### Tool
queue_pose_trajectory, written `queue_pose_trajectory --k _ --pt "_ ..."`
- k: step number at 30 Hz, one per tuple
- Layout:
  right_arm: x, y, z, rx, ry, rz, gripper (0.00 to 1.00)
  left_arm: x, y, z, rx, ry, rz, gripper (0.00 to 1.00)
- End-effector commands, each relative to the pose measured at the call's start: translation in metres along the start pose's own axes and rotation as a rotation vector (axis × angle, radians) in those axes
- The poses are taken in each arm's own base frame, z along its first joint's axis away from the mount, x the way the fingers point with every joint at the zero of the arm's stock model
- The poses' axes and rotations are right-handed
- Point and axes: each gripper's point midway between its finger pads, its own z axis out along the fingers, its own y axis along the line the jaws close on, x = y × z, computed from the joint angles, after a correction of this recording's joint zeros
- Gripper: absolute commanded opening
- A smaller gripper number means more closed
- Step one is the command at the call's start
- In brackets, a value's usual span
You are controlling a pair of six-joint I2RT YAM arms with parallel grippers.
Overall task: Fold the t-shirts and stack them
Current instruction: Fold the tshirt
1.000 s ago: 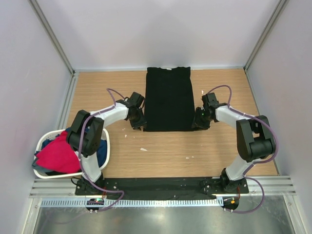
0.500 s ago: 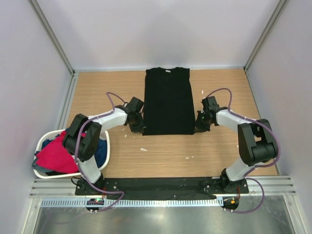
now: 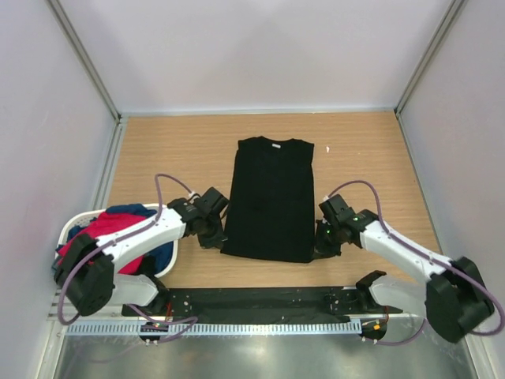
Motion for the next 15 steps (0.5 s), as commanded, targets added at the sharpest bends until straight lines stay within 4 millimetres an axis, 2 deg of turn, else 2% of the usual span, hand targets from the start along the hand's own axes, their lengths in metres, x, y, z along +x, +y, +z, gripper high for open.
queue_pose_trajectory --k 1,4,5,6,8,12,15 --pt "0.019 -0.006 -0.024 0.035 -0.002 0.109 0.01 0.017 0.013 -0.027 -0.025 -0.011 -0.049 0.0" --pt "0.022 -0.002 -0.043 0.006 -0.041 0.127 0.01 0.03 0.014 -0.043 -0.025 -0.018 -0.034 0.0" --pt "0.021 0.001 -0.049 -0.008 -0.051 0.136 0.01 0.029 0.01 -0.051 -0.019 -0.036 -0.031 0.0" --pt "0.021 0.003 -0.054 -0.023 -0.067 0.137 0.01 0.031 0.019 -0.057 -0.06 -0.047 -0.016 0.0" --pt "0.023 0.005 -0.063 -0.031 -0.073 0.158 0.01 0.033 0.018 -0.073 -0.063 -0.063 0.015 0.0" --pt "0.023 0.005 -0.082 -0.031 -0.116 0.177 0.01 0.042 0.017 -0.094 -0.035 -0.07 0.042 0.0" --pt "0.015 0.011 -0.099 -0.053 -0.17 0.182 0.01 0.049 0.019 -0.103 -0.03 -0.087 0.057 0.0"
